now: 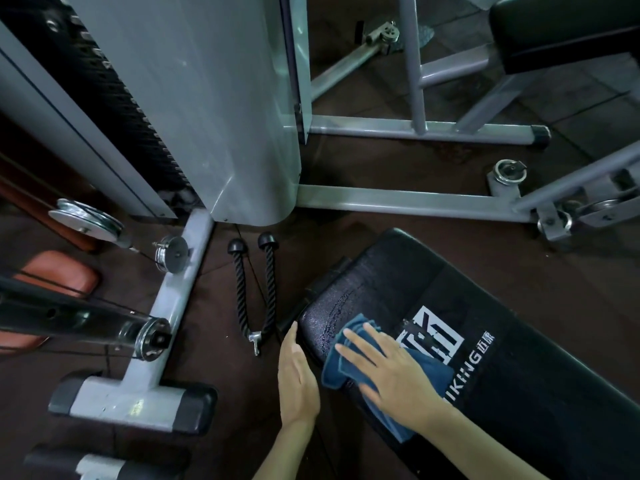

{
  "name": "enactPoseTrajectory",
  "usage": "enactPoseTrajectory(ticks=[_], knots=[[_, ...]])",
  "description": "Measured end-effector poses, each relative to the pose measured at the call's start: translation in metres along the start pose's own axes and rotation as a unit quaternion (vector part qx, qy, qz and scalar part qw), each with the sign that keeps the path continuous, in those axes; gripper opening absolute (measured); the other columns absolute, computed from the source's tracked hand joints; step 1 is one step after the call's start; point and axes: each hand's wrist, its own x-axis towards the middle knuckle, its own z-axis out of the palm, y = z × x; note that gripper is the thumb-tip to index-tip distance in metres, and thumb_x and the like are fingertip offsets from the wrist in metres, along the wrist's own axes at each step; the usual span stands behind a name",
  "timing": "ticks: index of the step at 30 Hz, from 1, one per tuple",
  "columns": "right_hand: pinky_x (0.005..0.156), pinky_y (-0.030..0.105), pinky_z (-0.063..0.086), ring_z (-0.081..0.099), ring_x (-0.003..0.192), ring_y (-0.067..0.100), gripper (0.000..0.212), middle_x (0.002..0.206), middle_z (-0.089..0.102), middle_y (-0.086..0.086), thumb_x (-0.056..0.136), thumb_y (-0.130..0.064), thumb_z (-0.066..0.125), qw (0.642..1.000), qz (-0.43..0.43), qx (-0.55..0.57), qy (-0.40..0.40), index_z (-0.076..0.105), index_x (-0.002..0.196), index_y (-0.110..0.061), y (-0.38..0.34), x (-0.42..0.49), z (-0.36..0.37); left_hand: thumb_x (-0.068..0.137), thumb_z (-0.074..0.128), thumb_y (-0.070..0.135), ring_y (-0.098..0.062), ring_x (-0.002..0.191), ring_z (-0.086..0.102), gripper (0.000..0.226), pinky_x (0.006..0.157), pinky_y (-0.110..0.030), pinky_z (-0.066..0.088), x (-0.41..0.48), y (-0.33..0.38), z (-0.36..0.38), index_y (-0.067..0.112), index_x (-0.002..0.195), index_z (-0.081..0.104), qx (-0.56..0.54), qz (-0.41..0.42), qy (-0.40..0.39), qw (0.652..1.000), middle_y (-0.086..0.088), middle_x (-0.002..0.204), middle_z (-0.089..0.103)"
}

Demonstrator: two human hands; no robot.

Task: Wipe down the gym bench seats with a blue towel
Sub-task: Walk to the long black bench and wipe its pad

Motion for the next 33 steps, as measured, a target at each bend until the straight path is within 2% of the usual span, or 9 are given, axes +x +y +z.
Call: enactPoseTrajectory(ticks=[3,6,9,12,16,21,24,26,33], knots=[[0.100,0.043,0.046,0.045,0.130,0.025,0.060,0.143,0.046,-0.003,0.083,-0.045,0.044,0.996,0.090,0.017,-0.003,0.039,0.140,-0.027,0.020,0.010,-0.002,0.091,0.014,0.046,0.005,0.135,0.022,0.064,0.119,-0.036,0.014,0.004,0.000,0.005,0.017,0.144,0.033,0.098,0.063,0.003,0.993,0.010,0.146,0.034],[0.101,0.044,0.045,0.044,0.130,0.030,0.056,0.142,0.047,0.002,0.087,-0.042,0.036,0.984,0.178,0.024,-0.016,0.041,0.140,-0.022,0.041,0.024,-0.003,0.091,0.013,0.042,0.005,0.139,0.013,0.063,0.119,-0.029,-0.003,0.011,0.009,0.015,0.016,0.145,0.032,0.203,0.125,-0.014,0.971,0.009,0.151,0.027],[0.101,0.044,0.042,0.045,0.129,0.034,0.055,0.141,0.048,0.006,0.086,-0.034,0.055,0.969,0.246,0.026,0.006,0.044,0.138,-0.018,0.061,0.037,-0.006,0.093,0.018,0.036,0.000,0.142,0.012,0.057,0.117,-0.027,-0.010,0.019,0.023,0.031,0.017,0.145,0.032,0.261,0.203,-0.063,0.942,0.010,0.152,0.025],[0.097,0.048,0.045,0.048,0.125,0.037,0.062,0.139,0.051,0.011,0.077,-0.026,0.073,0.943,0.327,0.046,0.041,0.051,0.134,-0.013,0.071,0.041,-0.009,0.093,0.027,0.025,-0.013,0.138,0.032,0.052,0.117,-0.037,0.005,0.031,0.043,0.057,0.010,0.139,0.045,0.353,0.307,-0.120,0.876,-0.001,0.147,0.041],[0.098,0.049,0.045,0.048,0.125,0.039,0.060,0.138,0.051,0.014,0.078,-0.023,0.072,0.908,0.410,0.055,0.064,0.051,0.133,-0.011,0.080,0.023,-0.009,0.090,0.031,0.020,-0.020,0.127,0.049,0.048,0.107,-0.046,0.035,0.039,0.067,0.094,0.006,0.129,0.056,0.422,0.367,-0.210,0.802,-0.006,0.135,0.055],[0.109,0.049,0.033,0.034,0.135,0.039,0.055,0.147,0.039,0.014,0.091,-0.025,0.056,0.841,0.535,0.049,0.071,0.039,0.141,-0.010,0.106,-0.046,-0.004,0.090,0.028,0.024,-0.019,0.128,0.048,0.051,0.106,-0.044,0.034,0.037,0.077,0.135,0.007,0.131,0.054,0.455,0.394,-0.271,0.751,-0.006,0.136,0.054],[0.115,0.045,0.020,0.021,0.142,0.035,0.052,0.153,0.029,0.010,0.097,-0.029,0.039,0.782,0.617,0.061,0.059,0.029,0.147,-0.014,0.114,-0.094,-0.006,0.092,0.014,0.029,-0.018,0.140,0.029,0.060,0.114,-0.038,0.010,0.027,0.080,0.155,0.008,0.143,0.037,0.437,0.410,-0.312,0.737,-0.005,0.150,0.036],[0.111,0.049,0.025,0.026,0.139,0.039,0.048,0.150,0.034,0.013,0.099,-0.025,0.038,0.747,0.655,0.053,0.098,0.034,0.144,-0.011,0.110,-0.111,-0.004,0.090,0.004,0.032,-0.017,0.144,0.016,0.065,0.114,-0.034,-0.001,0.021,0.080,0.165,0.009,0.148,0.025,0.431,0.420,-0.316,0.733,-0.005,0.155,0.024],[0.099,0.058,0.037,0.038,0.128,0.048,0.047,0.140,0.045,0.023,0.095,-0.026,0.041,0.698,0.699,0.047,0.149,0.046,0.135,-0.002,0.101,-0.075,-0.011,0.088,-0.001,0.033,-0.016,0.146,0.009,0.068,0.114,-0.029,-0.007,0.019,0.076,0.173,0.010,0.150,0.017,0.425,0.409,-0.322,0.741,-0.004,0.158,0.015]])
